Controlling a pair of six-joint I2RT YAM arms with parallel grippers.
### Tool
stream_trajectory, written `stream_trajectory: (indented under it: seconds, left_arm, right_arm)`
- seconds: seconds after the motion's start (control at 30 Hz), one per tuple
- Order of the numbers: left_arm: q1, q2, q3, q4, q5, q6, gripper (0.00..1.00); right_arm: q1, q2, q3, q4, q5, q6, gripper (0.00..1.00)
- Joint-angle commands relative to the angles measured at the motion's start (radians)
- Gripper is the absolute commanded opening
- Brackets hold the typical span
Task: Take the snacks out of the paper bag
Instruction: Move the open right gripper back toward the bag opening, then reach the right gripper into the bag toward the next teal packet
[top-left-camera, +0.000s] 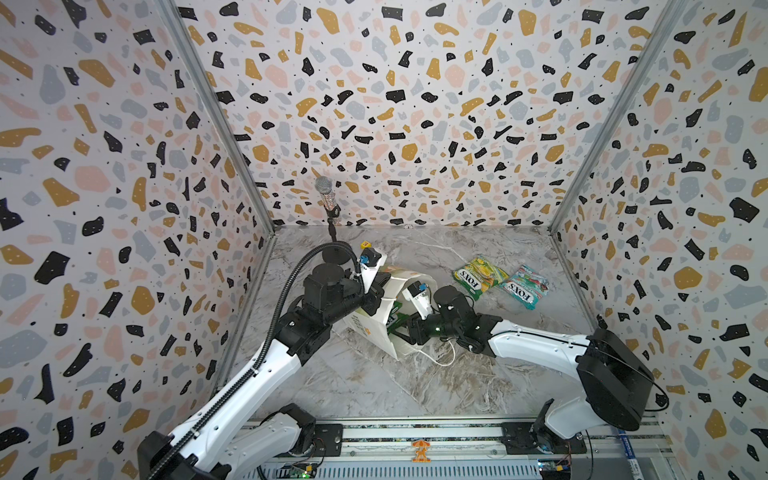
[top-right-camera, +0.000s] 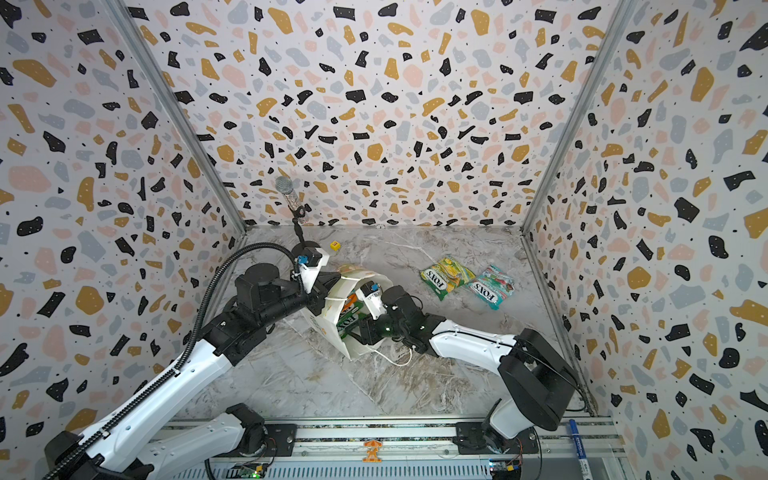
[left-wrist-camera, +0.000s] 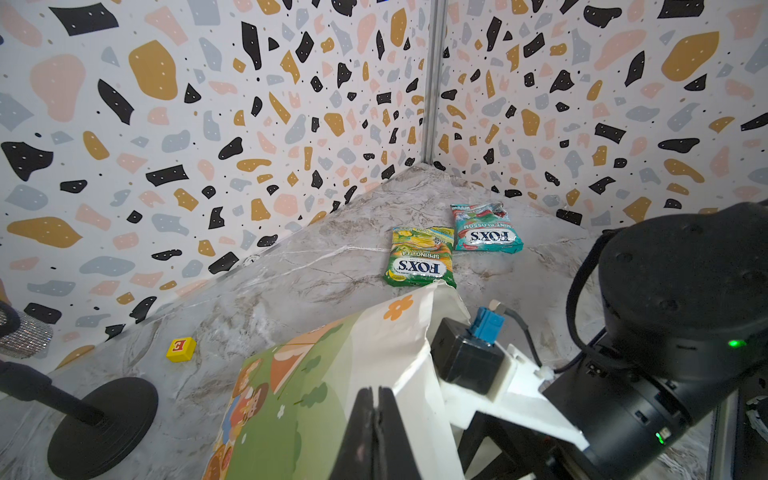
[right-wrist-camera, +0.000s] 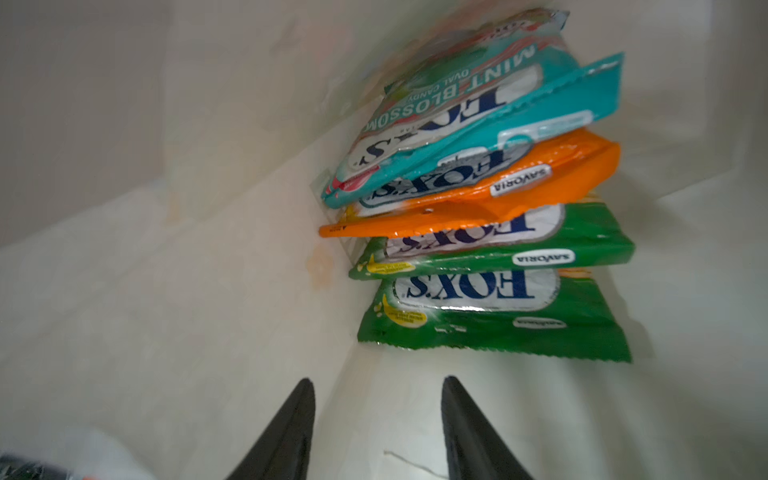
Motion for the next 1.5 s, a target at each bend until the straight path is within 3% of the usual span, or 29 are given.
stream_trajectory:
  seconds: [0.0,0.13,0.5,0.67,1.13,1.47]
  left_arm:
    - [-0.003,-0.011,-0.007,0.043,0.004,-0.005,0.00]
    - [-0.003,-0.011,-0.009,0.044,0.005,-0.005,0.00]
    - [-0.003,-0.016,-0.011,0.048,0.009,-0.005,0.00]
    - [-0.004,-0.012,-0.012,0.051,0.012,-0.005,0.00]
    - [-0.007,-0.014,-0.016,0.052,0.015,-0.002,0.00]
    - [-0.011,-0.009,-0.013,0.052,0.048,0.002,0.00]
  right_arm:
    - [0.023,0.028,0.060,0.047,0.064,0.084,0.51]
    - [0.049,0.048,0.073,0.070,0.185,0.177,0.50]
    - [0.035,0.085,0.070,0.143,0.334,0.457,0.48]
    - [0.009,0.119,0.086,0.162,0.334,0.516,0.41]
    - [-0.022,0.187,0.121,0.218,0.264,0.526,0.40]
    - [-0.021,0.237,0.134,0.300,0.266,0.607,0.37]
